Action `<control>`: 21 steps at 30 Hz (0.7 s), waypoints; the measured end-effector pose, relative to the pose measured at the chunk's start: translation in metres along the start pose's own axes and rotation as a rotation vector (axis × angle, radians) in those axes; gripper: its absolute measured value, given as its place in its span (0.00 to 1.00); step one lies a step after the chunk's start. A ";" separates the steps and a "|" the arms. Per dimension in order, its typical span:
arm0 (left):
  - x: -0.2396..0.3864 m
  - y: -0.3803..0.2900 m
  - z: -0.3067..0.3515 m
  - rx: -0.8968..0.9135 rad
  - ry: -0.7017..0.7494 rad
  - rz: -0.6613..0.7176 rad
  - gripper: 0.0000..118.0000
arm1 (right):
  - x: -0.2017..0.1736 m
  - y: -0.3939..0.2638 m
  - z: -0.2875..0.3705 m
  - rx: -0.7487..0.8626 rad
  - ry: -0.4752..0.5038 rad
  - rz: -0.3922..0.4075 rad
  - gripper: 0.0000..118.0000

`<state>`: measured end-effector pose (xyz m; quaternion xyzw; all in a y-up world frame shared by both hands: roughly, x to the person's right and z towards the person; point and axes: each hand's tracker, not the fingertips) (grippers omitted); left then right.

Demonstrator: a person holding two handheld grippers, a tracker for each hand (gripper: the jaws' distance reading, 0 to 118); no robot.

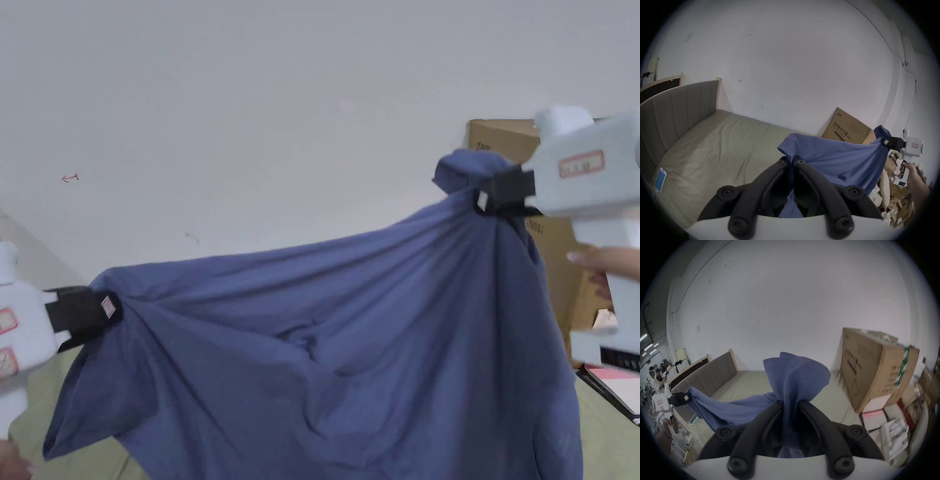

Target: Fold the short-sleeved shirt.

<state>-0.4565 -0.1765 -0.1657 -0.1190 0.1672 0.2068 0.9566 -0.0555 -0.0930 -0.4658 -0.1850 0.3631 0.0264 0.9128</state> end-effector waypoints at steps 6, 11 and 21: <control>0.018 0.038 -0.055 -0.010 -0.015 -0.008 0.04 | -0.014 0.082 -0.034 0.088 -0.139 0.147 0.06; 0.029 0.071 -0.097 0.071 -0.047 0.013 0.04 | -0.019 0.133 -0.056 0.191 -0.242 0.159 0.06; 0.029 0.068 -0.165 0.138 0.011 -0.124 0.04 | -0.012 0.133 -0.107 0.263 -0.290 0.211 0.06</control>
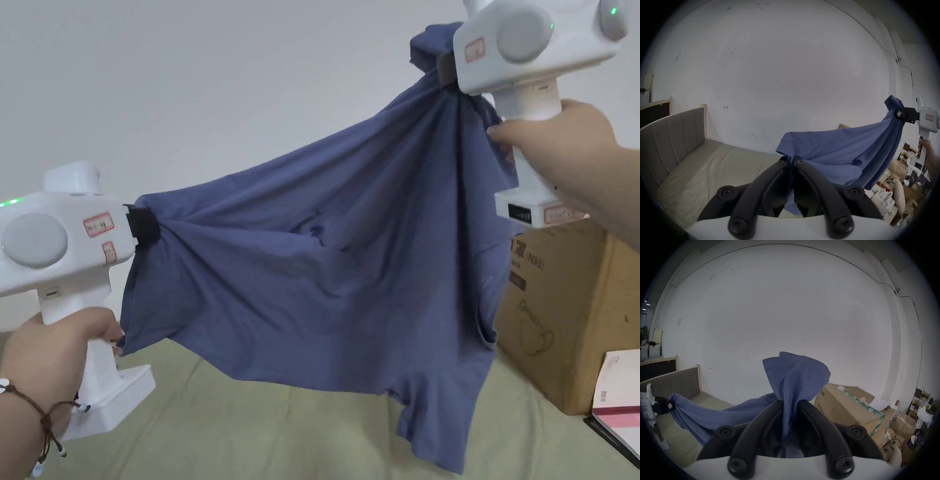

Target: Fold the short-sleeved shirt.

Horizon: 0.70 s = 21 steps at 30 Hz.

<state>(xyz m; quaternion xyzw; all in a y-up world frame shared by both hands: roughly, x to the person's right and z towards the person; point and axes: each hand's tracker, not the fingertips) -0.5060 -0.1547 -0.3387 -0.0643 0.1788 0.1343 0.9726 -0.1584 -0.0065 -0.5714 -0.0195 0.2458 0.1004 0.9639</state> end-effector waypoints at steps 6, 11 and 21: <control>-0.038 -0.131 -0.017 -0.266 0.043 0.114 0.04 | -0.023 -0.191 -0.007 -0.338 0.119 -0.039 0.06; -0.045 -0.267 0.014 -0.579 -0.019 0.129 0.04 | -0.026 -0.381 0.043 -0.660 0.186 0.008 0.06; 0.038 -0.363 0.127 -0.860 -0.207 -0.106 0.04 | 0.057 -0.486 0.221 -0.804 0.051 -0.259 0.06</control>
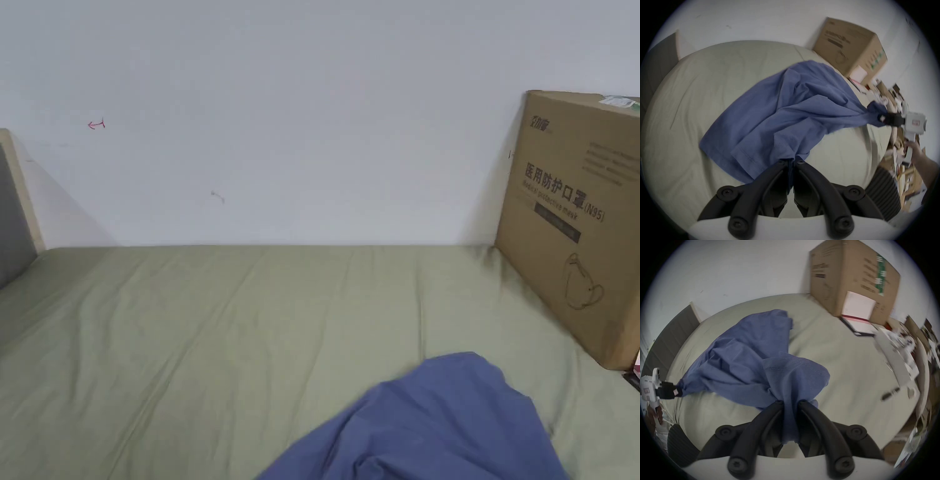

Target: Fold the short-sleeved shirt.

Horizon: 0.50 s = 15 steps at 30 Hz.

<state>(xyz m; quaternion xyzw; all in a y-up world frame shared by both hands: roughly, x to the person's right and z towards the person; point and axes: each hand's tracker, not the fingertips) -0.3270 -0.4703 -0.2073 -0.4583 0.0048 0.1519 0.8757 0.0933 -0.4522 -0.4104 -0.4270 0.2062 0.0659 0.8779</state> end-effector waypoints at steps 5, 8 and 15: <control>0.027 -0.028 0.013 -0.049 -0.022 0.036 0.04 | 0.029 -0.026 0.038 -0.006 -0.052 -0.029 0.06; 0.025 -0.040 0.017 -0.100 -0.026 0.112 0.04 | 0.037 -0.036 0.043 -0.087 -0.060 -0.027 0.06; 0.017 -0.049 0.016 -0.153 -0.004 0.168 0.04 | 0.019 -0.045 0.015 -0.267 -0.141 0.073 0.06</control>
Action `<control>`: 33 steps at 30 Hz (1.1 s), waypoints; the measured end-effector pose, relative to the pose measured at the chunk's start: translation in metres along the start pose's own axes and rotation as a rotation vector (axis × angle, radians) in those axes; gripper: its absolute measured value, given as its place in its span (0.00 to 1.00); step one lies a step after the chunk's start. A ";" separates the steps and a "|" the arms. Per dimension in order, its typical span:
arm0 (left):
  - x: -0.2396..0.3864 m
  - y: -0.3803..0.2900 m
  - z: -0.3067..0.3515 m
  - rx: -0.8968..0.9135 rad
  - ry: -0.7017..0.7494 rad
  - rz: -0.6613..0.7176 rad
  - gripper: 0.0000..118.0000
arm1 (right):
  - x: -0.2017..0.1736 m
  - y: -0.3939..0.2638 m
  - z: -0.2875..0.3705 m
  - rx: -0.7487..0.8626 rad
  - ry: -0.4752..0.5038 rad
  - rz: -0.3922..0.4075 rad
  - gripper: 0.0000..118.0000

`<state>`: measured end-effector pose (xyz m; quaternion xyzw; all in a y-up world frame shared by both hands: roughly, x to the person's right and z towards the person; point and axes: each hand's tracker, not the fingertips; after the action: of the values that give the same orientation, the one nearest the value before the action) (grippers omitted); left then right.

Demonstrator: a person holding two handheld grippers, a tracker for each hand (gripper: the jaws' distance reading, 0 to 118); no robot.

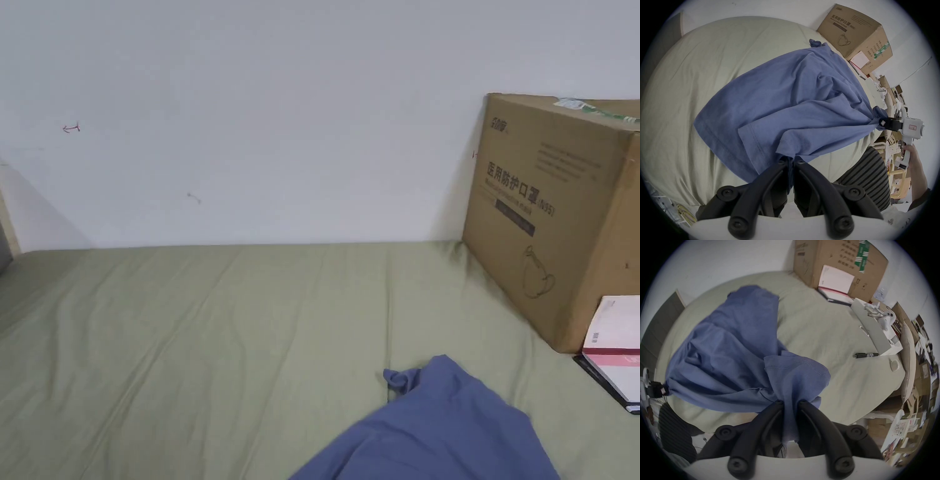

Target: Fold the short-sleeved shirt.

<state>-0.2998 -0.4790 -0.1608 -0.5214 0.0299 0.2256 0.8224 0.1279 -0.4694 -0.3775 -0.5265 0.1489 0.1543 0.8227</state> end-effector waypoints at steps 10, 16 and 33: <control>-0.009 0.005 0.082 0.366 -0.082 0.157 0.88 | -0.008 0.024 0.055 0.145 0.090 -0.154 0.70; -0.002 0.011 0.157 0.712 0.018 0.187 0.88 | -0.039 0.039 0.133 0.565 0.257 -0.182 0.73; -0.008 -0.005 0.182 0.871 0.344 0.166 0.00 | -0.099 0.031 0.175 0.971 0.446 -0.166 0.00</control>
<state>-0.3385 -0.3251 -0.0716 -0.1535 0.2991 0.1675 0.9268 0.0399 -0.3069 -0.2919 -0.1158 0.3319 -0.1132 0.9293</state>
